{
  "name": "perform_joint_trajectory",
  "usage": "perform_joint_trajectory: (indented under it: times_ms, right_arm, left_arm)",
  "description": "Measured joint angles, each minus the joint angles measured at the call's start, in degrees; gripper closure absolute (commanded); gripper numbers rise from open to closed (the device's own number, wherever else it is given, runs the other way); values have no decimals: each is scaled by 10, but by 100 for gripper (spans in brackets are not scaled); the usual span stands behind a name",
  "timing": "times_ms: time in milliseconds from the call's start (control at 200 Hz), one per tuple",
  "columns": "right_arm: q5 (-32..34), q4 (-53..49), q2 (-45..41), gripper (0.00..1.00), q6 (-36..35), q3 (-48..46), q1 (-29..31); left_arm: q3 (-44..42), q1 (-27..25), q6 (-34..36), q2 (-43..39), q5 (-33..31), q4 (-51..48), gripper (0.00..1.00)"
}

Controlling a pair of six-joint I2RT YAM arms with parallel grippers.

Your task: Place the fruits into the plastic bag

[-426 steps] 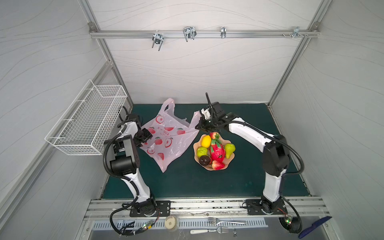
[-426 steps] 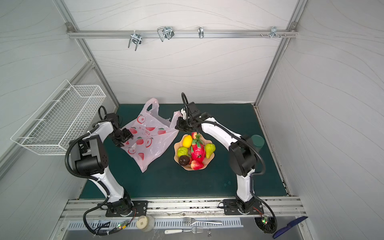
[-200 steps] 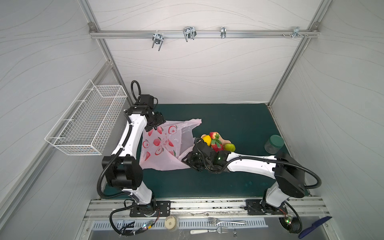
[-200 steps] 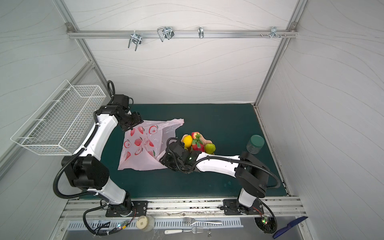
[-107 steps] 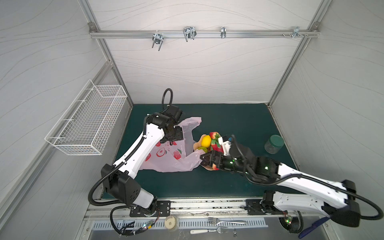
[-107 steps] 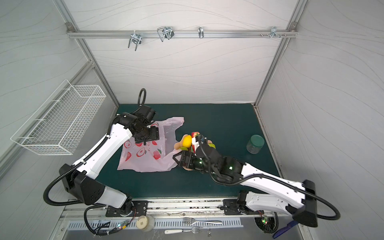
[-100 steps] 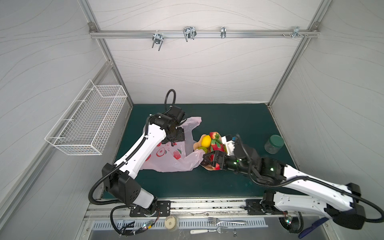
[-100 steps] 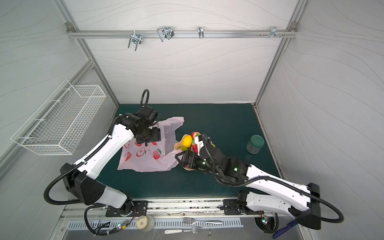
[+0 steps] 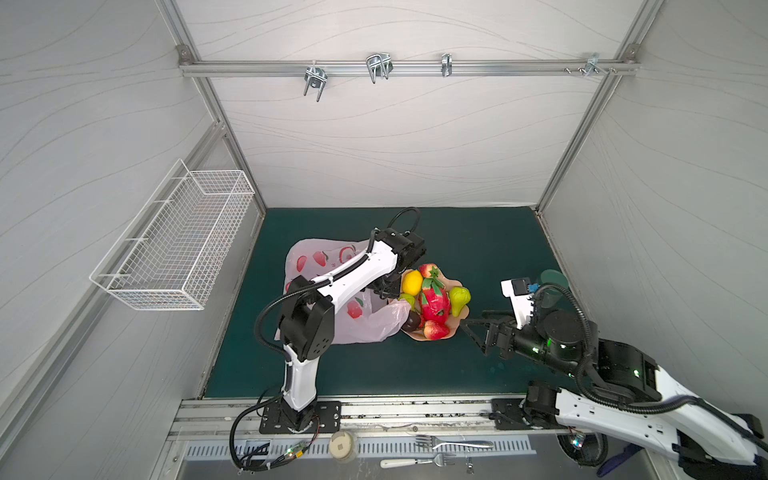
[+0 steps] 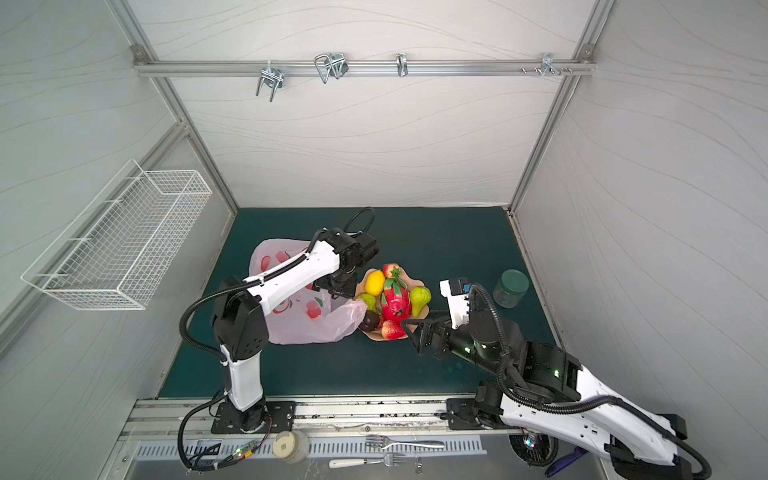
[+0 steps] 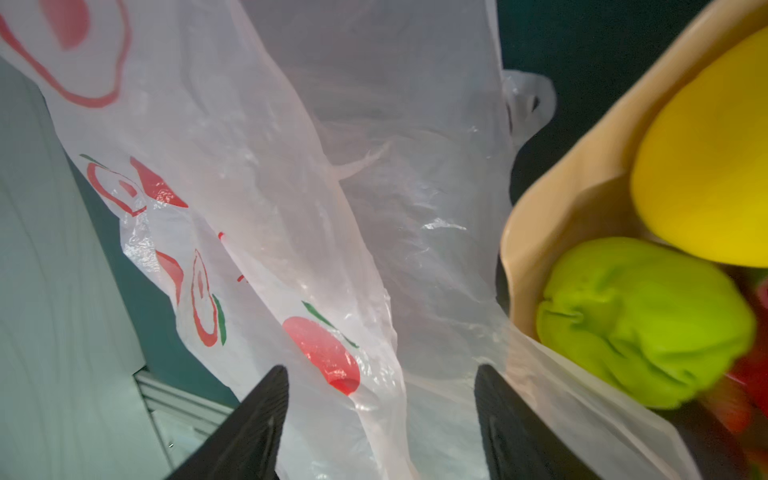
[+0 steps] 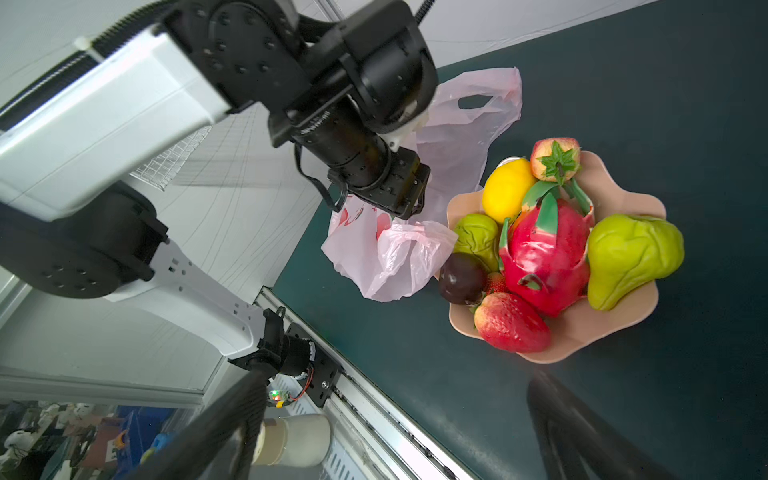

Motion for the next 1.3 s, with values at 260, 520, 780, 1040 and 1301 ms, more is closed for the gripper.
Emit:
perform_joint_trajectory:
  times_ms: [260, 520, 780, 1040, 1301]
  right_arm:
    - [-13, -4, 9, 1, -44, -6, -7]
    - [-87, 3, 50, 1, -73, -6, -107]
    - [-194, 43, 111, 1, -76, -6, -214]
    - [-239, 100, 222, 1, -76, -7, -217]
    - [-261, 158, 363, 3, -85, 14, -202]
  left_arm:
    - [3, 0, 13, 60, -36, -18, 40]
    - [-44, 3, 46, 58, -67, -12, 96]
    - [-108, 28, 86, -59, -76, 3, 100]
    - [-127, 57, 143, -241, -61, 28, 100]
    - [-161, 125, 192, -299, -2, 87, 100]
